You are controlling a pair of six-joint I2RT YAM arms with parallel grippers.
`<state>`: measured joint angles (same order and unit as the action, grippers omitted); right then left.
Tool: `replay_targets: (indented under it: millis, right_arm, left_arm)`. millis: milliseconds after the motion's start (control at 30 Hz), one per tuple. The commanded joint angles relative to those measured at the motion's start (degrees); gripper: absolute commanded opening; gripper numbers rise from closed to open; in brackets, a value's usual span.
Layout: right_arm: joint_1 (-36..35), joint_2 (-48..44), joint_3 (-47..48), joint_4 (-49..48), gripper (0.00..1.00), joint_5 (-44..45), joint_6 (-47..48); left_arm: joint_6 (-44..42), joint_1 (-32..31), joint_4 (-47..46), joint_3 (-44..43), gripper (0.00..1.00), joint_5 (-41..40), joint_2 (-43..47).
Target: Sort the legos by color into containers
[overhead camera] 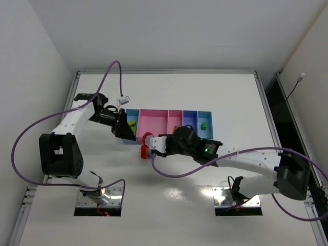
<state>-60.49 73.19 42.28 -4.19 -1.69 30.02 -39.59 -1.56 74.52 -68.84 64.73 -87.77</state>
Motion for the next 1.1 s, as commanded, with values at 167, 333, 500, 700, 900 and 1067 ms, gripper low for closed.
replay_targets:
  millis: [167, 333, 500, 700, 900, 1067]
  right_arm:
    - [-2.3, 5.0, 3.9, -7.2, 0.00, 2.0, -3.0]
    - [-2.4, 7.0, 6.1, -8.2, 0.00, 2.0, -3.0]
    - [-2.4, 7.6, 7.1, -8.2, 0.00, 2.5, -3.0]
    - [-3.4, 8.1, 8.2, -8.2, 0.00, 2.5, -3.0]
    - [-3.4, 10.4, 9.3, -8.2, 0.00, 2.5, -3.0]
    - [-3.4, 12.2, 11.1, -8.7, 0.00, 2.5, -3.0]
  left_arm:
    - [-2.2, 1.2, 0.3, 2.8, 1.00, 11.4, -0.5]
    - [-2.9, 1.2, 0.3, 3.4, 1.00, 12.1, -1.1]
    - [-4.2, 1.2, 0.3, 4.7, 1.00, 11.6, -2.3]
    - [-5.9, 1.8, 0.3, 4.7, 1.00, 11.6, -3.5]
    - [-5.9, 1.8, 0.3, 4.7, 0.99, 13.3, -4.0]
    - [-5.9, 1.3, 0.3, 4.7, 0.83, 13.3, -4.0]
